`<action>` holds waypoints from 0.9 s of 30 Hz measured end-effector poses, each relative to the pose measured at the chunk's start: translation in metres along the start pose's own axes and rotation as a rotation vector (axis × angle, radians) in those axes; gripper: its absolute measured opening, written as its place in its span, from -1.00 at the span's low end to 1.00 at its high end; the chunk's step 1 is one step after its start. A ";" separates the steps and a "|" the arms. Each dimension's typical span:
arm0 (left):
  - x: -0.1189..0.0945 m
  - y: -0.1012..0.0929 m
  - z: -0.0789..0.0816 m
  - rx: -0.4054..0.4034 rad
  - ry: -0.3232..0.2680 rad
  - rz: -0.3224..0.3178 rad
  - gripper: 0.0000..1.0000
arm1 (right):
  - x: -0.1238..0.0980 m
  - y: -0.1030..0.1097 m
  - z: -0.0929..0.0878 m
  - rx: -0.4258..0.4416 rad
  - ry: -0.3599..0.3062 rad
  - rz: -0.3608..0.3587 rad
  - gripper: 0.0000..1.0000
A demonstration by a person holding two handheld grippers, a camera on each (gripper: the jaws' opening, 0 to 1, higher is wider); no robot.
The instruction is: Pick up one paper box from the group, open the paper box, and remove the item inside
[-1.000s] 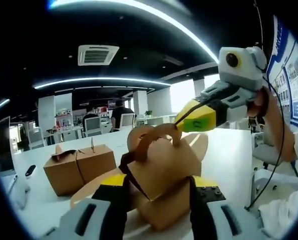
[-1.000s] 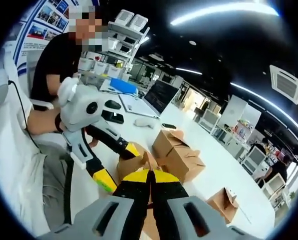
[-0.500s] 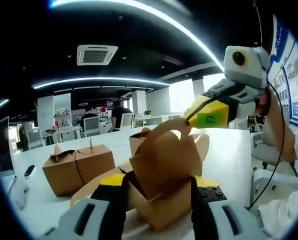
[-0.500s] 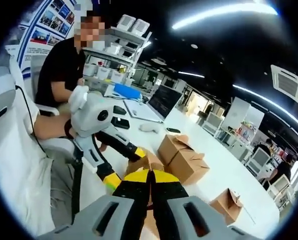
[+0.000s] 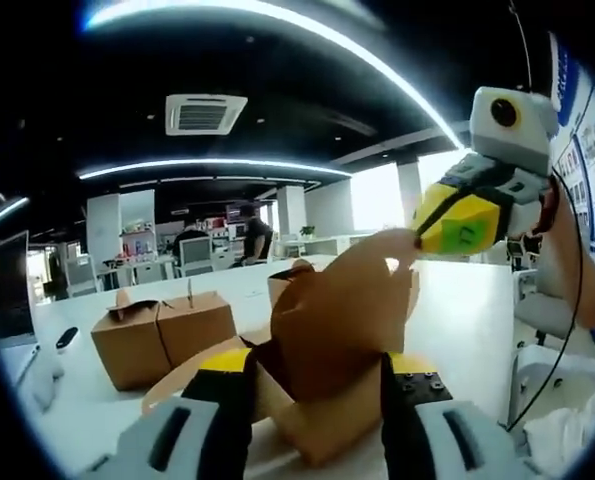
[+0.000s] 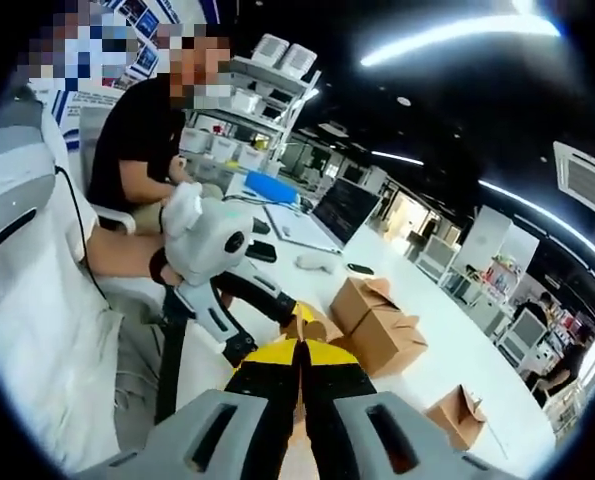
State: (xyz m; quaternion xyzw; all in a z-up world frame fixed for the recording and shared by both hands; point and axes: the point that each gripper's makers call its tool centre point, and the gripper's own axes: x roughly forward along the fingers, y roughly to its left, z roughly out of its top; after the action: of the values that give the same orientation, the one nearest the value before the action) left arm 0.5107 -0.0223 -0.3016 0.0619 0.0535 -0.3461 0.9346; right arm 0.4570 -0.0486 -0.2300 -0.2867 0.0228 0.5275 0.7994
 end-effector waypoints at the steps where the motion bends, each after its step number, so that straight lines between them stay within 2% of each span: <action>1: 0.000 0.000 0.000 0.003 -0.005 0.007 0.02 | -0.001 0.003 0.000 0.001 -0.001 0.007 -0.95; 11: 0.000 -0.006 -0.003 0.127 -0.013 0.029 0.05 | -0.007 0.025 -0.008 0.000 0.004 0.044 -0.95; 17: 0.000 -0.007 -0.004 0.137 -0.009 0.025 0.06 | -0.009 0.039 -0.014 0.002 0.006 0.066 -0.95; 20: 0.000 -0.008 -0.006 0.170 0.000 0.015 0.08 | -0.009 0.046 -0.018 0.002 0.012 0.080 -0.95; 27: 0.000 -0.016 -0.010 0.230 0.020 -0.045 0.28 | -0.007 0.057 -0.026 0.005 0.028 0.105 -0.95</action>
State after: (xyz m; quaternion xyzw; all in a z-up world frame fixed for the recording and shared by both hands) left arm 0.4997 -0.0322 -0.3122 0.1710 0.0240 -0.3702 0.9128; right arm 0.4119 -0.0510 -0.2737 -0.2906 0.0502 0.5646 0.7709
